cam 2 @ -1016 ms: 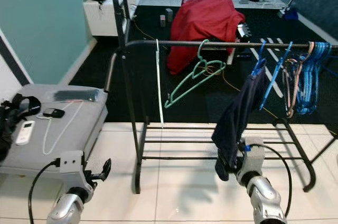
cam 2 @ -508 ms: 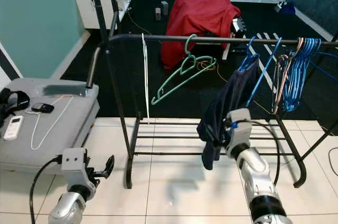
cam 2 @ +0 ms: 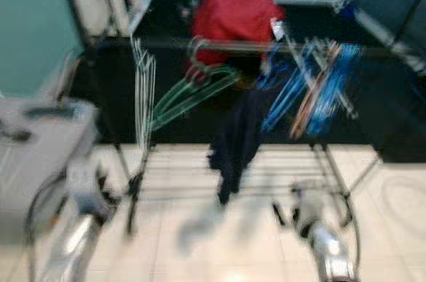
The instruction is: Hang hanger
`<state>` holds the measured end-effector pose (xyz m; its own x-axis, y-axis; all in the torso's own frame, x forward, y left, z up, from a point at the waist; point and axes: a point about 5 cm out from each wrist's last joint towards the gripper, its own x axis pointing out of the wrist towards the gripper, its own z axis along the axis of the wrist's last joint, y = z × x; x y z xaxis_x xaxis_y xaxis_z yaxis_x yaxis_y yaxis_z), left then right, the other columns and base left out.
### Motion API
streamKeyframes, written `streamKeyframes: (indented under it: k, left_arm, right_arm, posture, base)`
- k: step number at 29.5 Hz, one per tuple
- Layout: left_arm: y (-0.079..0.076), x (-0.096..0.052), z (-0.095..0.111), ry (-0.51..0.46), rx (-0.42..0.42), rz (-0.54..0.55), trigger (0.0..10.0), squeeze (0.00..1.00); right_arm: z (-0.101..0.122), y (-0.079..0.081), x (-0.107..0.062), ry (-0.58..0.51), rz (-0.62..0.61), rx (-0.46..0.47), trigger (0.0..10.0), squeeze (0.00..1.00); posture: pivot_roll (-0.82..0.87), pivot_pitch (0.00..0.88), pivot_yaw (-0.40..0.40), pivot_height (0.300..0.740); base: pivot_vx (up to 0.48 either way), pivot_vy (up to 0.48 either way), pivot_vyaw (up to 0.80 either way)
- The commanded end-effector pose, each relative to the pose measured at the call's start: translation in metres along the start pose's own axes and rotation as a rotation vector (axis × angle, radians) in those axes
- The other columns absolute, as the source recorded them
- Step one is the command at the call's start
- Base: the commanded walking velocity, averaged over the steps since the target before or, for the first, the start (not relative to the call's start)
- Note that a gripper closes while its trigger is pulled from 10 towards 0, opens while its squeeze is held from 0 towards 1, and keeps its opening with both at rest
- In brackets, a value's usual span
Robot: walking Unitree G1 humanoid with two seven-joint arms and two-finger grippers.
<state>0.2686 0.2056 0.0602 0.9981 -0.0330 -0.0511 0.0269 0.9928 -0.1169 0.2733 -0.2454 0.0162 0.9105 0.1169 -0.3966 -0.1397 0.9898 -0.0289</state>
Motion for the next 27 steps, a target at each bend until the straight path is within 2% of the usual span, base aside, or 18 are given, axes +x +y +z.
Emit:
streamKeyframes:
  k: [1,14,17,23,27]
  left_arm:
    - [0.003,-0.006,-0.012,0.056,-0.017,0.016,10.0,0.00]
    - [0.000,0.005,0.005,0.013,-0.084,0.017,10.0,0.00]
    - [0.000,0.011,0.016,-0.025,-0.148,0.017,10.0,0.00]
    - [-0.001,0.018,0.026,-0.055,-0.127,-0.010,10.0,0.00]
    - [-0.005,0.019,0.034,-0.088,-0.118,-0.040,10.0,0.00]
  right_arm:
    - [-0.005,0.002,0.000,0.016,-0.003,0.007,10.0,0.00]
    - [-0.006,0.002,0.000,0.018,-0.006,0.012,10.0,0.00]
    - [-0.006,0.003,0.001,0.002,0.002,0.040,10.0,0.00]
    - [-0.005,0.003,0.001,-0.011,0.009,0.073,10.0,0.00]
    - [-0.004,0.002,0.001,-0.015,0.011,0.074,10.0,0.00]
  posture:
    - [-0.05,0.079,-0.048,0.740]
    - [-0.06,0.074,-0.049,0.740]
    - [-0.06,0.073,-0.049,0.740]
    - [-0.06,0.071,-0.051,0.740]
    - [-0.06,0.068,-0.051,0.740]
  base:
    - [0.000,-0.480,0.00]
    - [0.000,-0.480,0.00]
    - [0.000,-0.080,0.00]
    - [0.000,0.000,0.00]
    - [0.422,0.000,0.00]
